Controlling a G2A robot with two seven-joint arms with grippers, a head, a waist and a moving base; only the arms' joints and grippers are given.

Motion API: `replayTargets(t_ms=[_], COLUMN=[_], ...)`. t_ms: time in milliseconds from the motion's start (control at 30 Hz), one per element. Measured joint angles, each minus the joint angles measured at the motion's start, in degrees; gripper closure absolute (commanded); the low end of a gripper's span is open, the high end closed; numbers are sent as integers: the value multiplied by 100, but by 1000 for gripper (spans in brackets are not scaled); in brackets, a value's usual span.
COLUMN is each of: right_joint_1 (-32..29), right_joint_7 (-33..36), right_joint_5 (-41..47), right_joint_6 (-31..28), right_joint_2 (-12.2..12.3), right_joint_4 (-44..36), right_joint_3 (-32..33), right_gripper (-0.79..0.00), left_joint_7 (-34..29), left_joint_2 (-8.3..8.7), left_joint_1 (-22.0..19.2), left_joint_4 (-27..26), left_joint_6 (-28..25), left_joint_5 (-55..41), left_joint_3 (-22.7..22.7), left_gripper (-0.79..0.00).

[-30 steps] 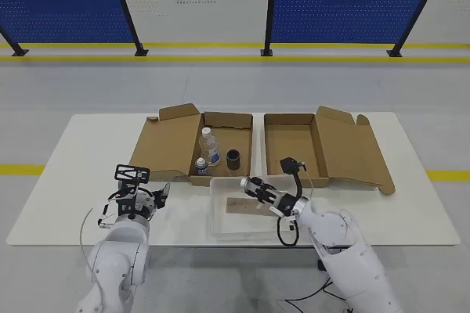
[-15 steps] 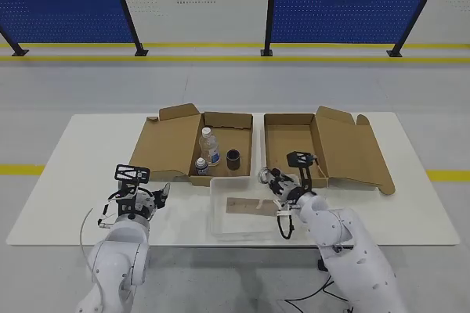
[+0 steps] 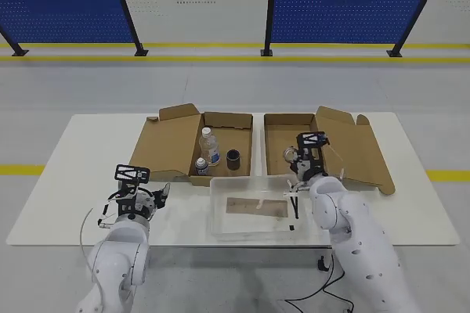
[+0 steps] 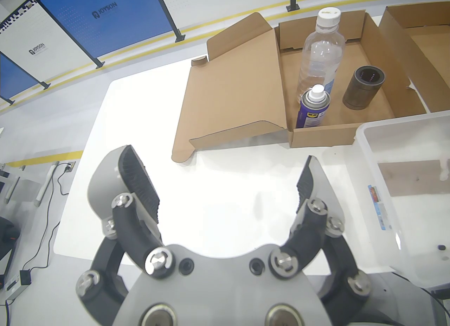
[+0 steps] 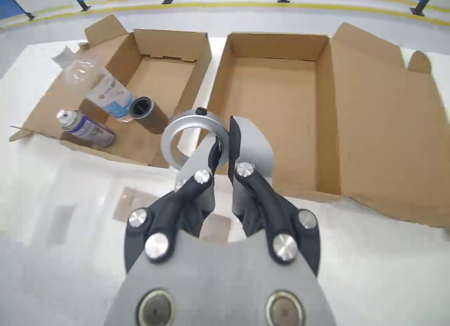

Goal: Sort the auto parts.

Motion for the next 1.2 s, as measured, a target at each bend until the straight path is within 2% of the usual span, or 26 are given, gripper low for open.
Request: replayTargets(t_ms=[300,500,700,933,1033,1200], right_joint_1=[1117,1699,2079,2318,2399,2492], right_joint_7=[537,592,815,739,718,679], right_joint_5=[-302,-254,-293,-88,-37,30], right_joint_6=[44,56,191,135,106,93], right_joint_2=[-110,-218,-339,-478,-523,-583], right_joint_4=[1594,2642,3589,4281,4470,4680], right_joint_3=[-179,-340,-566,-729,-771,-807], right_gripper=[0,0,0,0,-77,-129], left_joint_7=[0,0,0,0,0,0], left_joint_2=[0,0,0,0,0,0], left_joint_1=[0,0,0,0,0,0], left_joint_4=[0,0,0,0,0,0], left_joint_6=[0,0,0,0,0,0], left_joint_5=[0,0,0,0,0,0], left_joint_3=[0,0,0,0,0,0], left_gripper=[-785,-785,-785,-785,-785,-785])
